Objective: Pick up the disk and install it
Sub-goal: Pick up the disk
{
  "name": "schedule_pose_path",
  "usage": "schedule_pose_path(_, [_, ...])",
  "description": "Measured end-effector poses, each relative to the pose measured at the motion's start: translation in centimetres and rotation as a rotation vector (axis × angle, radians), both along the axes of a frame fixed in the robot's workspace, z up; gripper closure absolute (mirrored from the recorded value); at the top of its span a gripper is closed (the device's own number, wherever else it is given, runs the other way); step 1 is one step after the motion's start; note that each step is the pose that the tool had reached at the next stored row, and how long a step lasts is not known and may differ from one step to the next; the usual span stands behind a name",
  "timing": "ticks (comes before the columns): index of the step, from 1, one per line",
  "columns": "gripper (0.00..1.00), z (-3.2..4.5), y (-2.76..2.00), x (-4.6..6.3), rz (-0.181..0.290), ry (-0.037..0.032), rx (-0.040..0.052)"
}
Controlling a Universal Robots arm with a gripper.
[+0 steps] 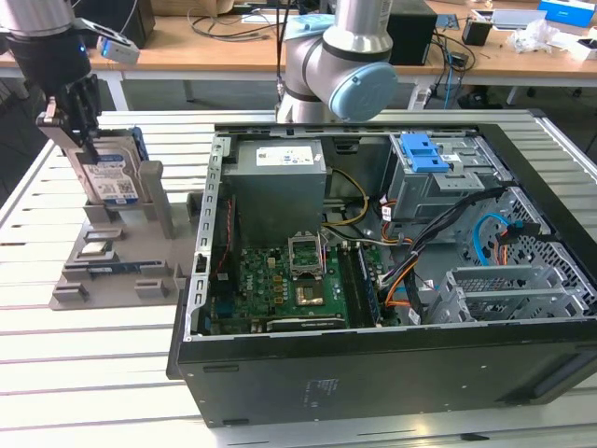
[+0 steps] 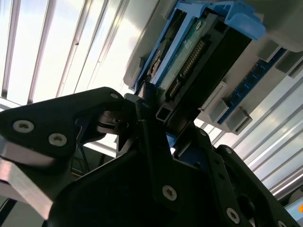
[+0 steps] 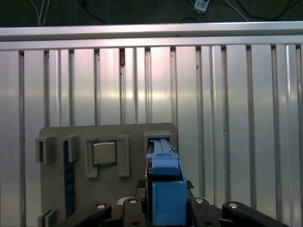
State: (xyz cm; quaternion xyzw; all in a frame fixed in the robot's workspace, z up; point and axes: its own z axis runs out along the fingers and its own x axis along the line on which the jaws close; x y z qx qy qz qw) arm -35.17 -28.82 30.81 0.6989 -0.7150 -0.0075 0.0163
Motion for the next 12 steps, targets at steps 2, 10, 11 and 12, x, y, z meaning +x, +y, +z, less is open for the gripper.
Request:
schedule_pose_path(2, [0.64, 0.31, 0.01, 0.0, 0.0, 0.0001, 0.0])
schedule_pose_path(10, [0.64, 1.74, 0.11, 0.0, 0.0, 0.0, -0.0006])
schedule_pose_path(11, [0.64, 1.88, 0.11, 0.0, 0.0, 0.0, -0.0005])
schedule_pose_path(12, [0.64, 2.08, 0.13, 0.0, 0.0, 0.0, -0.0006])
